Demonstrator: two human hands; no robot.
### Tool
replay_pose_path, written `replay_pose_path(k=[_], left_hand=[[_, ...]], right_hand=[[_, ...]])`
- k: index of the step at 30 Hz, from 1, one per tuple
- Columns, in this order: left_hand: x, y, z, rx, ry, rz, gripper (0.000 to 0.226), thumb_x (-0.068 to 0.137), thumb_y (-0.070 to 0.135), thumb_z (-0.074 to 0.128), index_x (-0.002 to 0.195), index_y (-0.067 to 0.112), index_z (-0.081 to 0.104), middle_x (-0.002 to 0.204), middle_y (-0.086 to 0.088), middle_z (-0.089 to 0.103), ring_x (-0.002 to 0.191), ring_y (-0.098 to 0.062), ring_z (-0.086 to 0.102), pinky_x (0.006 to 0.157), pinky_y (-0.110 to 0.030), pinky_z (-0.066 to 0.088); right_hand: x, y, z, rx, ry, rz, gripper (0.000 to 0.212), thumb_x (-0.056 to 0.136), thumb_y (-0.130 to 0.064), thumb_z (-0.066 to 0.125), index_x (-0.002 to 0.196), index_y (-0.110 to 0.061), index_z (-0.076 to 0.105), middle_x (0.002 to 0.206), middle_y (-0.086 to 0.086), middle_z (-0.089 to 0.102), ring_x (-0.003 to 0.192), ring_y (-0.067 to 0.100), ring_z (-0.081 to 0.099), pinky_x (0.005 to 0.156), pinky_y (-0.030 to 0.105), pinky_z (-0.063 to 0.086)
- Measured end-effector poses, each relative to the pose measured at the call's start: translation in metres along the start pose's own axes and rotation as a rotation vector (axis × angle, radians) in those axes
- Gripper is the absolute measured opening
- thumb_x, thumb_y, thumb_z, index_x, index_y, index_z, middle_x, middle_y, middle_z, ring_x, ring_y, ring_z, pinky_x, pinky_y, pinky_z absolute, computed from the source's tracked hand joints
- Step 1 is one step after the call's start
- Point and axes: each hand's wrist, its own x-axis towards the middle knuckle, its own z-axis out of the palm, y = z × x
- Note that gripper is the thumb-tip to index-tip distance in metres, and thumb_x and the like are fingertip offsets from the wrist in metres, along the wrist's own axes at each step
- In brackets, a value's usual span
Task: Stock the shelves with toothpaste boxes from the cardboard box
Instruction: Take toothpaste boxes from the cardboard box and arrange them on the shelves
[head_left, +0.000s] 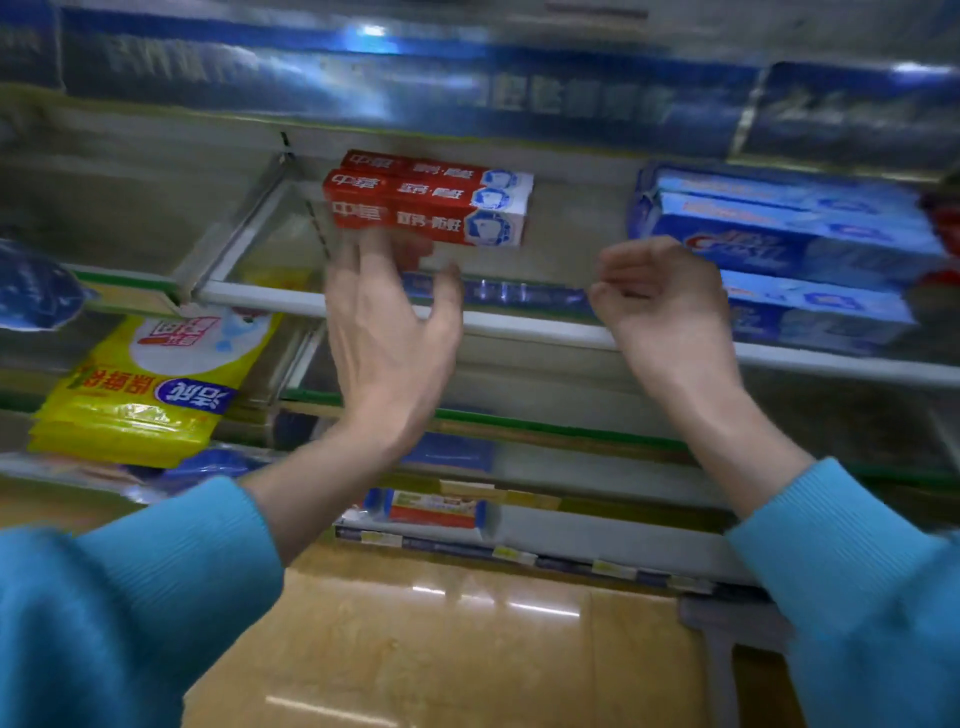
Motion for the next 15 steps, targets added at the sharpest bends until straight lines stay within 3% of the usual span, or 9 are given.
replay_pose_path(k=[2,5,10,15], left_hand=[[-0.033,0.026,0.016,-0.088,-0.089,0.013,0.018,0.094,0.036,0.058,0.098,0.019,0.059,0.096,-0.002,0.063,0.092,-0.021,0.057,0.080,-0.033,0.043],[-0.085,0.076,0.047,-0.219,-0.222,0.082,0.017,0.095,0.032,0.062,0.086,0.018,0.060,0.079,0.004,0.060,0.073,-0.009,0.053,0.069,-0.024,0.041],[-0.170,0.175,0.114,-0.340,-0.517,0.161,0.012,0.096,0.030,0.065,0.087,0.023,0.064,0.081,0.007,0.064,0.075,-0.008,0.060,0.069,-0.024,0.047],[-0.253,0.267,0.185,-0.384,-0.717,0.165,0.008,0.094,0.030,0.067,0.090,0.023,0.068,0.081,0.009,0.070,0.075,-0.003,0.064,0.071,-0.020,0.049]], right_hand=[[-0.016,0.014,-0.039,0.035,0.047,-0.033,0.014,0.085,-0.011,0.066,0.098,-0.017,0.067,0.088,-0.006,0.070,0.083,0.012,0.069,0.085,0.032,0.057],[-0.038,0.036,-0.108,0.018,0.111,-0.020,0.014,0.084,-0.009,0.062,0.090,-0.021,0.066,0.081,-0.008,0.069,0.076,0.011,0.068,0.078,0.034,0.057],[-0.074,0.104,-0.242,-0.086,0.239,0.094,0.012,0.080,-0.015,0.057,0.084,-0.023,0.065,0.078,-0.004,0.070,0.072,0.013,0.067,0.076,0.041,0.058],[-0.113,0.185,-0.365,-0.211,0.322,0.280,0.012,0.082,-0.010,0.060,0.086,-0.018,0.068,0.078,-0.006,0.069,0.072,0.009,0.064,0.080,0.035,0.056]])
